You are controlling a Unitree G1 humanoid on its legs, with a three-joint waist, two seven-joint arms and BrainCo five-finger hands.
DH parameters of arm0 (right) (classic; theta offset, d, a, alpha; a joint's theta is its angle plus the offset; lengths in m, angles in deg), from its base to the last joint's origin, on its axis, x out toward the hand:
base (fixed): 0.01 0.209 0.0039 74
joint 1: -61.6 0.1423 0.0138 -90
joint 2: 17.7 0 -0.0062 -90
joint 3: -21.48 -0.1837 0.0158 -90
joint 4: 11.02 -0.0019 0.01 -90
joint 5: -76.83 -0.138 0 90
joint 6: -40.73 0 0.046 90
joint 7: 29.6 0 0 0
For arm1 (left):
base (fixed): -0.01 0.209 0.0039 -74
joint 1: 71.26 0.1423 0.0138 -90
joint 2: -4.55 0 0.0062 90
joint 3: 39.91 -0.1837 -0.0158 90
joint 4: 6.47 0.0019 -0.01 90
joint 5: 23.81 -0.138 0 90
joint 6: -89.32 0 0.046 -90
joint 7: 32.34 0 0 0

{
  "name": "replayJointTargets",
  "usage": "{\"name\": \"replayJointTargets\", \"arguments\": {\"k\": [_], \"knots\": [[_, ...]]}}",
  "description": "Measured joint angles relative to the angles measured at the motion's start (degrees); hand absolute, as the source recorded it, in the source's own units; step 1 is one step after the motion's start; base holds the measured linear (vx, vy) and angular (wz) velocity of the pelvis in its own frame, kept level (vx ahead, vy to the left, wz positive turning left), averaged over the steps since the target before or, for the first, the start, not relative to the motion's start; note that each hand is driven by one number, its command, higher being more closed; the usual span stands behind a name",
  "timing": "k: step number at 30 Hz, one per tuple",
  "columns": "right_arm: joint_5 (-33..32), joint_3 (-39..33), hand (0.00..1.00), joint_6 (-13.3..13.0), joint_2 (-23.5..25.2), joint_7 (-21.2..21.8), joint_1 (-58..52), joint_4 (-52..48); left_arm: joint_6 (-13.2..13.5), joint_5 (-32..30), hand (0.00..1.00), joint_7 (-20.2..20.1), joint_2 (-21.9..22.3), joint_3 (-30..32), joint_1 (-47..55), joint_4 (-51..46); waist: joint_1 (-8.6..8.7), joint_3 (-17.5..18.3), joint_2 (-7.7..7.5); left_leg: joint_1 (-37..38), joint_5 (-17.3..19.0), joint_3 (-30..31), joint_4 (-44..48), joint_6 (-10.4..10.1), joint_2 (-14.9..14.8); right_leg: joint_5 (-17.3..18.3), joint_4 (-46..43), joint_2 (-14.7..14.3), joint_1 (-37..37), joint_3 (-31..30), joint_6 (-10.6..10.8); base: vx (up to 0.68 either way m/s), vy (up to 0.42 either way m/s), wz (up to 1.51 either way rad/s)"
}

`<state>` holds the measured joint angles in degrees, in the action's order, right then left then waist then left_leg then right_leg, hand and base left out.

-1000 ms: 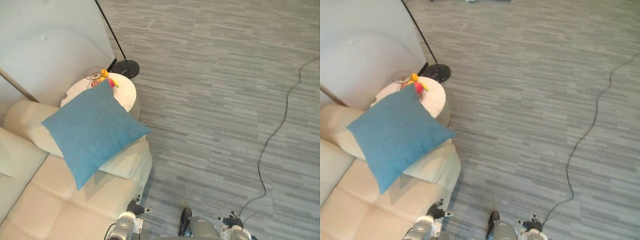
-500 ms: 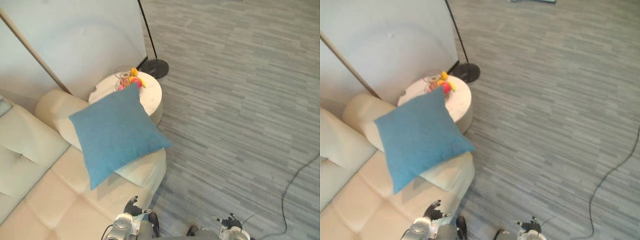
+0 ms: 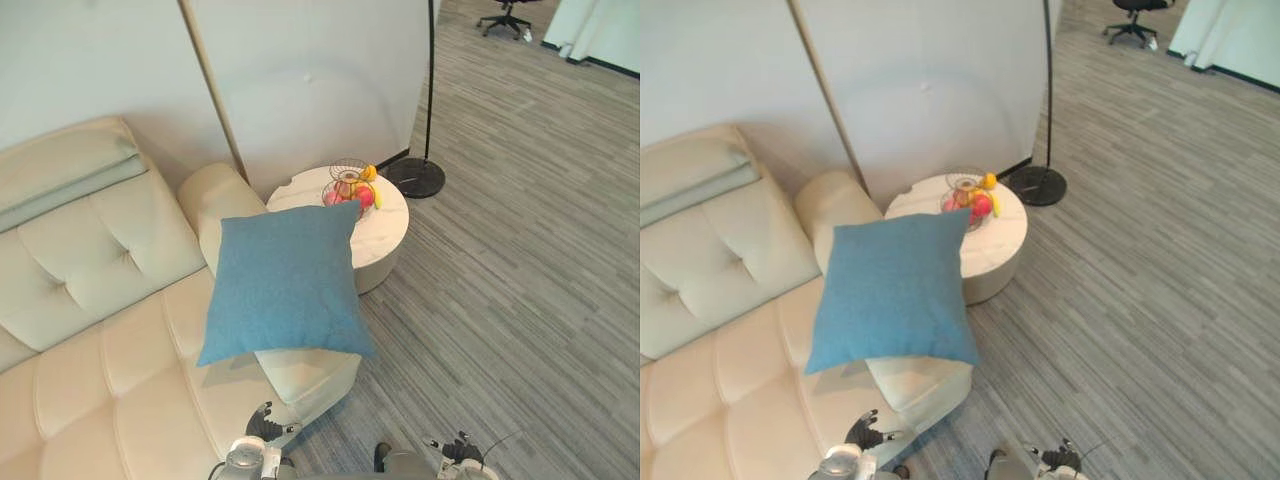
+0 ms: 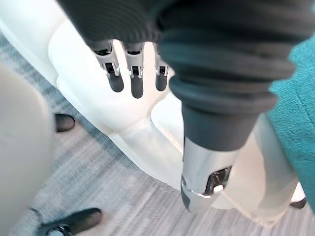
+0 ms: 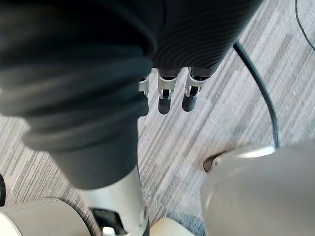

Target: Pick up cushions and gather them together orderly.

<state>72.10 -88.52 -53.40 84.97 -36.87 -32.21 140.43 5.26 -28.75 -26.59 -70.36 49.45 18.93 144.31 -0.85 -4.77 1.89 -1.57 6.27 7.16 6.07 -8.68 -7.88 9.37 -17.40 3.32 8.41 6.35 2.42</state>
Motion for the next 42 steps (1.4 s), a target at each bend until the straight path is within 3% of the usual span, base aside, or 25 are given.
{"name": "replayJointTargets", "arguments": {"k": [3,7,14,17,20,21,24,27,36,42], "knots": [[-0.2,0.0,0.0,-0.1,0.6,0.0,0.0,0.1,0.0,0.0,0.0,0.0,-0.8,0.0,0.0,-0.5,-0.12,-0.1,-1.42,-2.0,-1.7,-1.3,0.2,0.6,0.5,0.7,0.8,1.4,-0.6,3.1,0.3,-0.02,-0.003,0.55],[-0.4,-0.1,0.0,-0.5,0.6,0.0,0.0,0.1,0.0,0.0,0.0,0.1,-1.7,-2.8,-0.1,-0.5,0.35,0.0,-1.5,-3.4,-4.1,-11.5,-0.6,3.2,1.0,0.7,1.8,3.7,-0.7,5.6,0.5,-0.02,0.072,0.45],[-2.1,-0.1,0.0,-0.6,0.1,0.1,0.0,-0.8,-0.1,0.1,0.0,-0.1,-4.6,-3.8,0.3,-0.4,0.78,0.7,-1.24,0.0,-6.4,-10.8,-7.3,3.2,2.5,-1.6,6.9,4.1,-4.5,7.1,1.8,0.05,0.044,0.11],[-2.6,-1.1,0.0,-0.3,-3.8,0.5,0.5,-7.4,-0.1,0.6,0.0,-0.5,-9.0,-1.7,-0.6,-1.3,1.06,0.8,-1.23,0.0,-6.5,-11.3,-8.0,3.1,2.8,-2.7,8.3,4.1,-4.5,6.8,1.9,0.1,0.035,-0.03],[-3.6,-3.4,0.0,-0.7,-11.8,0.5,1.8,-16.3,0.0,2.1,0.0,-0.3,-15.1,3.4,-2.0,-6.1,1.36,0.8,-1.22,-0.3,-6.5,-11.5,-8.4,3.1,2.9,-3.6,9.8,4.1,-4.6,6.8,2.1,0.05,0.021,-0.03],[-4.4,-4.5,0.0,-1.4,-15.2,0.6,2.9,-20.1,0.2,3.1,0.0,-0.2,-17.7,6.0,-2.7,-8.1,1.52,0.8,-1.2,-0.3,-6.8,-11.6,-9.3,3.1,2.9,-4.0,10.6,4.0,-4.5,6.7,2.0,0.03,0.014,-0.04],[-4.5,-4.7,0.0,-3.2,-19.1,0.6,4.8,-25.6,1.1,5.3,0.0,0.9,-20.8,9.3,-4.3,-11.5,1.59,0.8,-1.22,-0.4,-7.2,-12.1,-10.4,3.3,2.9,-4.8,12.2,3.7,-4.3,6.5,2.2,0.04,0.012,-0.08],[-5.4,-3.7,0.0,-3.8,-19.0,1.1,7.4,-29.2,1.2,7.0,0.0,2.0,-21.3,10.7,-6.1,-15.5,1.39,0.8,-1.19,-0.9,-7.3,-13.0,-11.3,3.4,3.1,-5.7,14.0,3.6,-3.7,5.7,2.3,0.04,0.019,-0.13],[-11.8,8.9,0.0,-4.0,-16.3,3.5,16.0,-29.9,2.5,11.8,0.0,4.4,-21.2,8.6,-13.9,-24.0,0.37,0.0,-1.12,-4.1,-7.3,-14.4,-10.6,3.4,3.2,-7.1,15.1,3.7,-1.0,4.7,1.6,0.06,0.009,-0.04],[-14.4,15.9,0.0,-4.5,-14.6,3.9,22.6,-33.7,2.7,13.0,0.0,5.4,-20.0,4.3,-22.8,-24.8,-0.52,-4.6,-1.22,-9.9,-7.3,-14.3,-6.8,3.5,2.9,-8.4,13.4,3.9,3.3,3.7,0.6,-0.02,0.009,0.07]]}}
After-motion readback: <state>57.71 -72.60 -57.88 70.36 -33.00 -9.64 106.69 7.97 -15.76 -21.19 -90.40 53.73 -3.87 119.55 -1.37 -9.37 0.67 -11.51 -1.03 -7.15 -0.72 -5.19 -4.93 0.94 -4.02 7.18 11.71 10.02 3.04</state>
